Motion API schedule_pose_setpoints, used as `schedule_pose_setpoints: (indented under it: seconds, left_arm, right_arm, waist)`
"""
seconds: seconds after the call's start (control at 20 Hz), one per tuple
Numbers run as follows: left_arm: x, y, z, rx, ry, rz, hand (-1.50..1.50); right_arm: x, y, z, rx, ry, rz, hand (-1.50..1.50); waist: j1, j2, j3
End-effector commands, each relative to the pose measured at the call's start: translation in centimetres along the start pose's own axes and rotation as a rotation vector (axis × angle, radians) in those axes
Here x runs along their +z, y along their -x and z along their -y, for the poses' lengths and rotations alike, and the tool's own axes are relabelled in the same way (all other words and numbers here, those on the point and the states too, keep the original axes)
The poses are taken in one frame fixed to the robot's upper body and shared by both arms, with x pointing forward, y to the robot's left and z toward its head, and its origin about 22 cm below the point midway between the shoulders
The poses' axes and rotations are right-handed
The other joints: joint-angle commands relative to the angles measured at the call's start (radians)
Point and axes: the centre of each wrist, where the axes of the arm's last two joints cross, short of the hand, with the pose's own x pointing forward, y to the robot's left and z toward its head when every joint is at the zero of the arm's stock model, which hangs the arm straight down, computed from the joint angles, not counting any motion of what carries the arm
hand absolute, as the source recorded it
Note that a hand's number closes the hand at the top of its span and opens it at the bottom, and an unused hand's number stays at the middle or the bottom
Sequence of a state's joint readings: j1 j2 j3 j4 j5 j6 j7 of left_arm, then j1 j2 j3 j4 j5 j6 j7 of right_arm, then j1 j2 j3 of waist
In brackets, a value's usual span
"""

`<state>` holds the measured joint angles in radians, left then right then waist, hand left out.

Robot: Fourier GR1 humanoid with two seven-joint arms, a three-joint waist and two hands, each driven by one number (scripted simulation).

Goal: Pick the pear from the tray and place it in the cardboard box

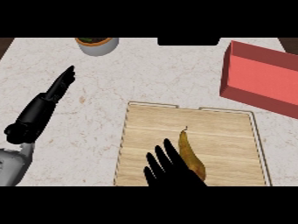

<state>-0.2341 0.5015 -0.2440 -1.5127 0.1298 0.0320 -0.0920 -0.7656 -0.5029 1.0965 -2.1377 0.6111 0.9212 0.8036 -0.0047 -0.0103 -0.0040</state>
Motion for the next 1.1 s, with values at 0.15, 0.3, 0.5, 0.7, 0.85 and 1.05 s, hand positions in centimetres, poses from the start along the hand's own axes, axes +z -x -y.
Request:
schedule_pose_setpoints:
  seconds: [0.15,0.3,0.5,0.7,0.85,1.05]
  left_arm:
    - [-0.4,-0.9,-0.5,0.002,0.003,0.007,0.00]
    - [-0.1,0.8,0.8,0.009,-0.012,0.013,0.00]
    - [-0.6,0.5,0.4,0.010,-0.006,0.016,0.00]
    - [-0.2,-0.3,-0.9,-0.008,-0.001,0.023,0.00]
    - [-1.6,0.0,-0.1,0.025,-0.012,0.017,0.00]
    - [0.4,1.3,0.3,0.005,0.007,0.026,0.00]
  right_arm:
    - [-3.1,-5.6,-0.4,0.074,-0.122,-0.115,-1.50]
    - [-3.8,-6.4,-0.9,0.063,-0.149,-0.135,-1.50]
    - [-3.8,-6.5,-2.0,0.055,-0.173,-0.172,-1.50]
    - [-3.9,-7.7,-1.5,0.112,-0.143,-0.216,-1.50]
    - [-4.5,-8.2,-2.1,0.109,-0.126,-0.238,-1.50]
    - [-6.0,-7.0,-2.7,0.136,-0.152,-0.238,-1.50]
  waist:
    - [-0.005,0.001,0.002]
    - [-0.007,0.006,0.002]
    - [-0.007,0.007,0.003]
    - [0.002,0.006,0.004]
    - [-0.002,0.009,0.004]
    - [0.007,0.010,0.004]
